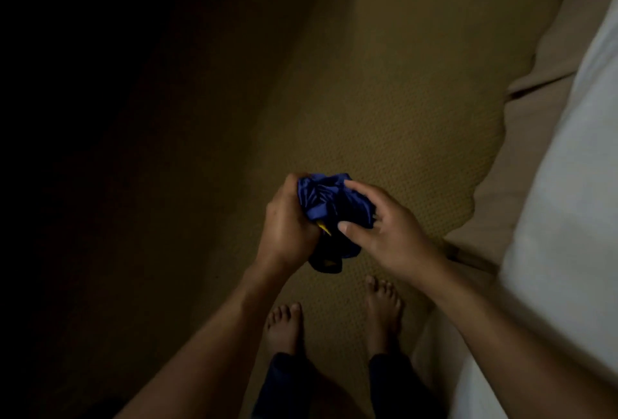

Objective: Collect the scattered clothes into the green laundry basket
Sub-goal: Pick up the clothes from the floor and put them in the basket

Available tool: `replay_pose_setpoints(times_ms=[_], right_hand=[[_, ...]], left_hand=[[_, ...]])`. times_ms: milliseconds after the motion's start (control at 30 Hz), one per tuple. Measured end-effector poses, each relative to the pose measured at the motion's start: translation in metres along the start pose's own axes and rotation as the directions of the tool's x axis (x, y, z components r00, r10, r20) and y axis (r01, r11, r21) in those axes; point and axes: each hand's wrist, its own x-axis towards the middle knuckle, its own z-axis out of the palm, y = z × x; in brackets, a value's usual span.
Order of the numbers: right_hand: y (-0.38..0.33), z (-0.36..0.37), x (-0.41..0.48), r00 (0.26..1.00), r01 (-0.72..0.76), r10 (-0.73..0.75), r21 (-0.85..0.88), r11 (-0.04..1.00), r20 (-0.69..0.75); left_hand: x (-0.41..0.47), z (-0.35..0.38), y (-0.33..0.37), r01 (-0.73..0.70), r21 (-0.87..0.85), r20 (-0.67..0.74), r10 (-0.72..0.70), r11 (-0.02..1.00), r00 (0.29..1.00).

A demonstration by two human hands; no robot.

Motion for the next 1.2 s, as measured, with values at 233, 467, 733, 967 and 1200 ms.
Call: replay_pose_setpoints(times_ms=[233,467,733,967,1200], right_hand=[[-0.139,0.020,-0.096,1.000,0.000,-0.001,-0.079,0.997,-0.007],[-0.214,0.069,-0.182,0.936,0.201,-0.157,-0.114,0.973,0.314],[-0.239,0.170,-0.286,0.815,0.517,-0.196,-0.530,0.673,0.545],[-0.226,0.322,-0.358,0.645,0.745,-0.151,-0.573,0.340,0.749],[-0.179,0.508,-0.414,0.469,0.883,-0.107,-0.462,0.089,0.877]], left_hand=[[-0.096,-0.108,0.117,-0.156,0.175,0.265,0.106,0.972,0.958],[-0.230,-0.187,0.133,-0.088,0.397,-0.106,0.141,0.913,0.984],[-0.397,-0.228,0.075,0.222,0.507,-0.364,-0.026,0.833,0.931],[-0.545,-0.291,-0.011,0.505,0.475,-0.539,-0.215,0.721,0.814],[-0.697,-0.339,-0.123,0.642,0.462,-0.598,-0.320,0.612,0.735]])
